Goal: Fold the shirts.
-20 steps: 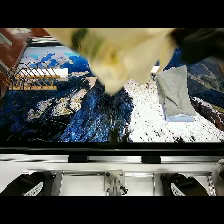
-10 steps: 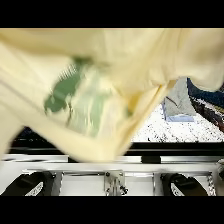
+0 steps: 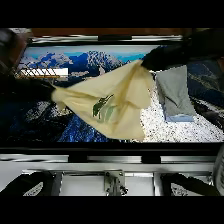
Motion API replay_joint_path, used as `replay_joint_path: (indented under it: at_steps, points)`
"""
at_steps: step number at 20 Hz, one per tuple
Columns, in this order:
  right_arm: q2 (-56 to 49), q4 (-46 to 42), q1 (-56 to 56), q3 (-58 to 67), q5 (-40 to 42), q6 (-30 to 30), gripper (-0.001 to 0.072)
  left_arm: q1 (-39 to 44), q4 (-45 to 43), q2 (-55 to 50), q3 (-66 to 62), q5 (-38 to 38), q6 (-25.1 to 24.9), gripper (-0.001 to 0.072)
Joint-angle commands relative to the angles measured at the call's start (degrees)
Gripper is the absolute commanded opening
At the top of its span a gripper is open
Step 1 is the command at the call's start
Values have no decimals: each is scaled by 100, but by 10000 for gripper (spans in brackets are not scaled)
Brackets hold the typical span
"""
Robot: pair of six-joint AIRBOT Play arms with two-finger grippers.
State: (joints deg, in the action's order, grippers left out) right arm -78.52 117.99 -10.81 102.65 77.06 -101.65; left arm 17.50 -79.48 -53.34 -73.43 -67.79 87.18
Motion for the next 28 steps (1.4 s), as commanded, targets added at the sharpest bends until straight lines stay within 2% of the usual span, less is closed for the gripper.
replay_joint_path:
  at_steps: [1, 4, 5, 6, 7, 8, 9, 11, 12, 13, 15, 16, 17, 19, 22, 25, 28]
  points:
    - [-1539, 109, 0, 7, -275, 334, 77, 2, 704, -599, 1530, 378, 247, 35]
    - [-2363, 522, -2, 7, -1167, 911, 77, 2, 1143, -1036, 1685, 721, 245, 35]
    - [-2524, 564, 0, 7, -1237, 955, 77, 2, 1147, -1071, 1687, 901, 243, 35]
    - [-2603, 533, 2, 7, -1189, 949, 114, -2, 1143, -1075, 1685, 1093, 210, 35]
    - [-2601, 444, 44, 9, -1038, 903, 326, -15, 1141, -1073, 1674, 1211, 181, 35]
    - [-2531, 385, 127, 9, -761, 625, 587, -48, 1143, -1073, 1639, 1228, 184, 35]
    - [-2415, 120, 256, 9, -398, 402, 592, -81, 1143, -1064, 1598, 1217, 184, 35]
    - [-2175, -1196, 514, 7, 391, 372, 588, -129, 1143, -1060, 1460, 1163, 184, 35]
    - [-2109, -1720, 649, -2, 879, 356, 526, -140, 1143, -1056, 1370, 1161, 184, 35]
    - [-2020, -1873, 839, -138, 1316, 275, 511, -140, 1141, -1054, 1268, 1161, 184, 35]
    - [-1661, -1141, 1228, -1021, 1572, 55, 534, -140, 1143, -1054, 1075, 1154, 184, 35]
    - [-1447, -739, 1377, -1613, 1484, -9, 650, -140, 1143, -1054, 994, 1132, 184, 35]
    - [-1220, -389, 1482, -2271, 1305, -114, 659, -140, 1143, -1054, 935, 1113, 184, 35]
    - [-901, -52, 1523, -3265, 901, -457, 659, -140, 1143, -1054, 879, 1071, 184, 35]
    - [-752, -24, 1239, -4089, 79, -531, 660, -140, 1143, -1054, 881, 1062, 184, 35]
    - [-798, 223, 863, -4356, -588, -533, 659, -140, 1143, -1054, 881, 1058, 184, 35]
    - [-960, 125, 555, -4356, -723, -540, 659, -140, 1141, -1056, 881, 1075, 181, 35]
